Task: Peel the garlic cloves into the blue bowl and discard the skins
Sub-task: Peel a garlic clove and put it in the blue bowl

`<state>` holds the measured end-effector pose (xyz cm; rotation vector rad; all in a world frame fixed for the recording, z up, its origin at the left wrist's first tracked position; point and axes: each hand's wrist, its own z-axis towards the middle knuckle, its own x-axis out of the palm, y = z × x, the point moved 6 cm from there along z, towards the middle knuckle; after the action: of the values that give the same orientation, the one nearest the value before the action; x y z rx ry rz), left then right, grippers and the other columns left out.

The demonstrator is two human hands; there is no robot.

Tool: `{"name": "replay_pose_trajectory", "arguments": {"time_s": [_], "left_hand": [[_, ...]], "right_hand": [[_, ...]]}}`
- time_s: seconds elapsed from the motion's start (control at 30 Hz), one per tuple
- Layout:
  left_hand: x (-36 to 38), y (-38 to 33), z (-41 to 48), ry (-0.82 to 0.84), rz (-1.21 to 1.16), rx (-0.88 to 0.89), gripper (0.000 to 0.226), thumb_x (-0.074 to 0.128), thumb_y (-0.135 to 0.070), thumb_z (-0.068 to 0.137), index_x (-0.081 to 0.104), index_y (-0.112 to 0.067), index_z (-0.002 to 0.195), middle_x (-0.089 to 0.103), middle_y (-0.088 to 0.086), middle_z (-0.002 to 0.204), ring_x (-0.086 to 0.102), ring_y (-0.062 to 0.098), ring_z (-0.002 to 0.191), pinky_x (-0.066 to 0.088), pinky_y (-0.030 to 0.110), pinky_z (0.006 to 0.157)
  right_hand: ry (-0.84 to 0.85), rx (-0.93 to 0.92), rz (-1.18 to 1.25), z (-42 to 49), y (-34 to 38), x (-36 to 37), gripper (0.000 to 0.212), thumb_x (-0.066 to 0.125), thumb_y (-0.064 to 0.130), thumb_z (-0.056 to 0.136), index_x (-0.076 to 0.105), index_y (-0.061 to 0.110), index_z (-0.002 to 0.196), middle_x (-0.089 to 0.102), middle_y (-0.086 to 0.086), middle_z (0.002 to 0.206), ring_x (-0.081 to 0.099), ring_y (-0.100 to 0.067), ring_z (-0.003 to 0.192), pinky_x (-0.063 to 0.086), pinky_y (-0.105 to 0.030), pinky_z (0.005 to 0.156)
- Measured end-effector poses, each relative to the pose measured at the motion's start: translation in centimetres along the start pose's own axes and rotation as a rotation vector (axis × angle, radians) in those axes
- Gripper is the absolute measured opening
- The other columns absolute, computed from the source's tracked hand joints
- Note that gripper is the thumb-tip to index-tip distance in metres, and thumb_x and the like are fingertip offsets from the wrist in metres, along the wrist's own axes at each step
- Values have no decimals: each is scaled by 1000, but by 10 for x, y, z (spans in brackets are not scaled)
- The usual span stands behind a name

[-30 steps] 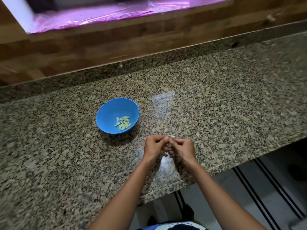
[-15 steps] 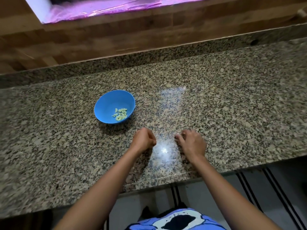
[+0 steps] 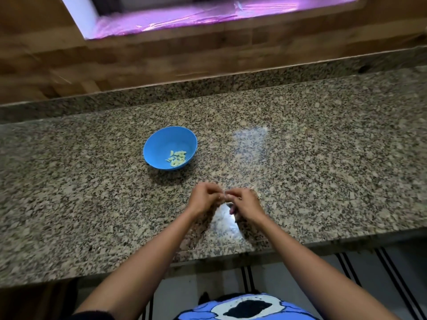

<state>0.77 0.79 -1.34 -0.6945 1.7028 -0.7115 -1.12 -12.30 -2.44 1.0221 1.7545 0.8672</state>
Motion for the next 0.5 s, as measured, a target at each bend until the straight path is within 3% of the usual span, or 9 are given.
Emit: {"name": "replay_pose_trajectory", "arguments": {"time_s": [0.03,0.13,0.23,0.33,0.43,0.5], "left_hand": [[-3,1,-3,5,-135,-6,8,71,-6,80,73,-14,80,70,-2,76,66,9,69,54,22,66],[-8,0,-12,-5,-240,48,7,71,-9,81,75,-12,85,72,0,79,69,13,73,57,27,68],[-13,1,-16,-55,-177,78,10,67,-13,85,74,-14,91,73,-2,84,68,13,77,57,27,71],[-24,-2,-16,-99,-59,162,11,65,-17,87,73,-16,94,72,-5,84,65,8,74,53,20,67],[-30,-14,-17,-19,152,322,11,63,-15,88,72,-10,92,67,-2,75,57,6,63,44,11,58],[-30,-14,-12,70,136,286,13,62,-16,89,72,-8,88,63,-1,67,50,8,54,41,14,53]], "right_hand": [[30,25,80,0,0,0,21,57,14,92,65,7,111,66,-6,67,58,-13,48,49,-24,45],[63,48,194,3,1,-3,15,63,12,87,71,7,99,65,-13,65,56,-18,45,46,-24,39],[98,23,189,8,11,-3,7,67,8,82,71,7,87,72,-11,76,56,-12,44,49,-25,46],[125,-13,204,10,18,-2,4,68,8,81,71,8,82,71,-9,72,57,-11,47,47,-20,45],[75,-103,45,10,23,-4,7,67,11,83,72,7,86,70,-6,73,57,-4,48,44,-16,43],[-30,-261,-208,9,30,-8,12,67,12,83,72,7,92,71,-6,79,59,-4,54,47,-12,50]]}}
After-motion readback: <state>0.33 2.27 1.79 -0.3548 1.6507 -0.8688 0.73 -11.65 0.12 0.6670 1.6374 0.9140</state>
